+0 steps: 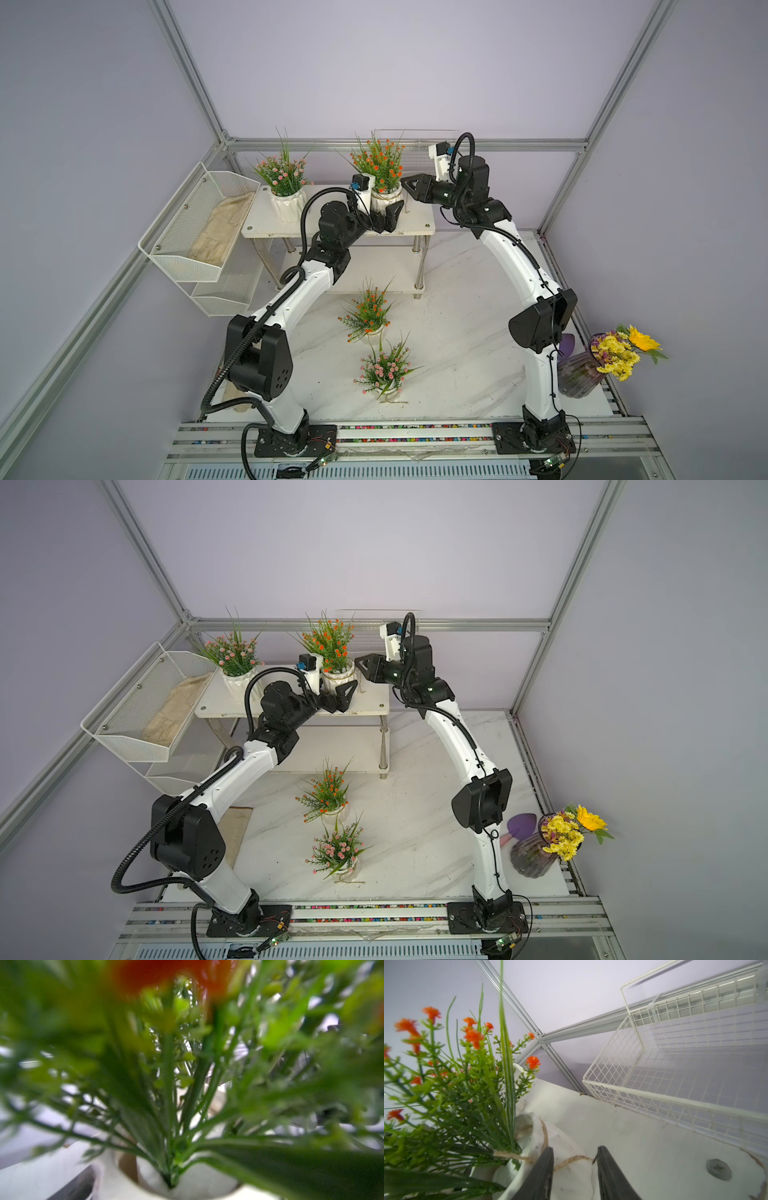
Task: Place the baby's breath potted plants on the rack by color
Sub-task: Pick up the baby's breath potted plant from the rack.
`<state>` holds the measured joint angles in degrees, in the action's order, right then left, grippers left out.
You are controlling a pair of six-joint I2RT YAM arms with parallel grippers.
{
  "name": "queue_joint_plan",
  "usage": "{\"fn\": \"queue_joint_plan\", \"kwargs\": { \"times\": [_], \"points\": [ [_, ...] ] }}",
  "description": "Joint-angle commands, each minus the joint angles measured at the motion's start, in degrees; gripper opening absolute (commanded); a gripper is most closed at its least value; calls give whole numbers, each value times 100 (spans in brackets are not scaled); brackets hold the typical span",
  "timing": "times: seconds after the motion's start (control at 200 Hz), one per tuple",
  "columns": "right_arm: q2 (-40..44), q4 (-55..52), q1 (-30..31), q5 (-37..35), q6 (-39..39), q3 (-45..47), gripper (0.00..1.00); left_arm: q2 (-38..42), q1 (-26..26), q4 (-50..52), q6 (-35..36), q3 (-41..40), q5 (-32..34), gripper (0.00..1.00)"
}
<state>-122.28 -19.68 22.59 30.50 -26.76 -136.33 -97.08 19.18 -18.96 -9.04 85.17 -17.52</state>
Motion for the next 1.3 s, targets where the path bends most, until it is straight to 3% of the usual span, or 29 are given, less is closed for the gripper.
{"fn": "queue_joint_plan", "kwargs": {
  "times": [0.0,0.15,0.615,0.88,1.295],
  "points": [
    [86,85,18,536,-67,176,38,-105,-2,-106,-120,360,-212,100],
    [252,328,19,805,-236,509,38,-145,4,-146,-183,383,-202,98],
    [816,500,12,703,-139,1202,38,13,0,-143,-48,178,-96,43],
    [1447,539,-138,415,52,1886,38,444,5,138,190,111,166,21],
    [2366,711,-321,-38,290,2947,38,1454,20,381,121,-390,357,5]
  ]
}}
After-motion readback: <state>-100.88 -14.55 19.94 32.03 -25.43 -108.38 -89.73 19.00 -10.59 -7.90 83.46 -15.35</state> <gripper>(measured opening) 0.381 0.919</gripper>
